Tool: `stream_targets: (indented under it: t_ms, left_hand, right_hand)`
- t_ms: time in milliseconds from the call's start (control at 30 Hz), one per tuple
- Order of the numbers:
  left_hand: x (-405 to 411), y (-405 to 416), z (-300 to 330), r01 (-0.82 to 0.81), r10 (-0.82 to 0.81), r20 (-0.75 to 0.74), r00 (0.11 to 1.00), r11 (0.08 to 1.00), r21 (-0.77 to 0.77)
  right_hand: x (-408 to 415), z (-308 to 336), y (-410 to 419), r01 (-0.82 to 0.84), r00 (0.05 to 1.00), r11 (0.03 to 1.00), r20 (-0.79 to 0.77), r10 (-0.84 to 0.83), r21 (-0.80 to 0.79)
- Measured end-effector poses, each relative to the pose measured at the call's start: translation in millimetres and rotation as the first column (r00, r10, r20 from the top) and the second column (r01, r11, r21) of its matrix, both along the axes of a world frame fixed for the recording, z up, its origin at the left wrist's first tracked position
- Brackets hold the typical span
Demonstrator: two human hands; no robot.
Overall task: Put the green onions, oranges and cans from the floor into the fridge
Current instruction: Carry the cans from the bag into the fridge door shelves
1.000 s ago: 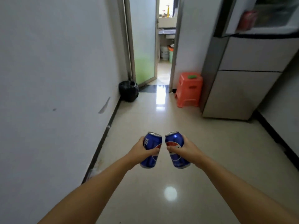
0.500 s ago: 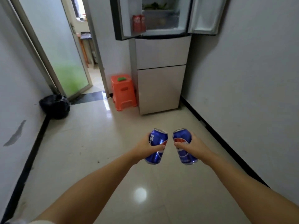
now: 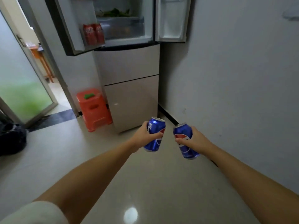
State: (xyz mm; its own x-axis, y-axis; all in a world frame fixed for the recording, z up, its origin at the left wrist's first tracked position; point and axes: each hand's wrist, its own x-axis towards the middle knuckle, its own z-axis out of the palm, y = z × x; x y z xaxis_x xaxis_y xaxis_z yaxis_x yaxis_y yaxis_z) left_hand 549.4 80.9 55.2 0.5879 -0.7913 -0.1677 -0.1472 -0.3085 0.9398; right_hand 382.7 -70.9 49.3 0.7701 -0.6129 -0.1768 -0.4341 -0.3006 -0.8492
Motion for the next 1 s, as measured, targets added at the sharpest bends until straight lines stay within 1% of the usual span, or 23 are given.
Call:
stream_targets:
  t_ms: [133,267,367,433,500,633,700,767,900,1000]
  left_hand:
    - [52.0,-76.9,10.6,0.012,-0.011,0.014,1.0,0.998,-0.057]
    - [88.3,-145.3,8.4,0.038,-0.038,0.007,0.999,0.998,-0.058]
    - [120.2,-200.1,7.5,0.064,-0.063,0.027,0.998,0.996,-0.057]
    - [145.1,-239.9,11.8,0.081,-0.078,0.043,0.996,0.995,-0.063]
    - [168.8,-278.1,20.9,0.066,-0.058,0.088,0.994,0.994,-0.09]
    - [224.2,-344.6,42.0,-0.016,0.027,0.107,0.994,0.994,-0.109]
    - [255.1,-370.9,56.8,-0.05,0.063,0.071,0.995,0.985,-0.166]
    - [284.7,-391.1,69.0,-0.096,0.107,0.043,0.993,0.977,-0.191]
    - [352.4,-427.2,93.7,-0.176,0.203,0.129,0.971,0.965,-0.196]
    - [413.4,-462.3,121.2,-0.21,0.261,0.201,0.944,0.947,-0.245]
  right_hand:
    - [33.2,7.3,-73.6,0.069,0.998,0.997,0.008,-0.069,-0.016]
    - [63.2,9.3,-134.6,0.136,0.991,0.991,-0.002,-0.136,-0.015]
    - [98.2,8.6,-192.3,0.144,0.989,0.989,0.023,-0.143,-0.026]
    - [128.9,11.3,-235.7,0.125,0.991,0.991,0.048,-0.123,-0.046]
    - [161.1,18.5,-278.9,0.095,0.993,0.993,0.079,-0.089,-0.067]
    - [224.9,45.7,-361.8,-0.019,0.998,0.996,0.051,0.024,-0.089]
    - [263.0,68.0,-403.7,-0.062,0.995,0.993,0.066,0.069,-0.1]
    - [301.0,88.4,-435.5,-0.09,0.991,0.991,0.093,0.099,-0.094]
    - [386.1,121.3,-481.9,-0.119,0.977,0.985,0.163,0.139,-0.128]
    - [454.1,152.2,-511.5,-0.151,0.952,0.972,0.24,0.193,-0.18]
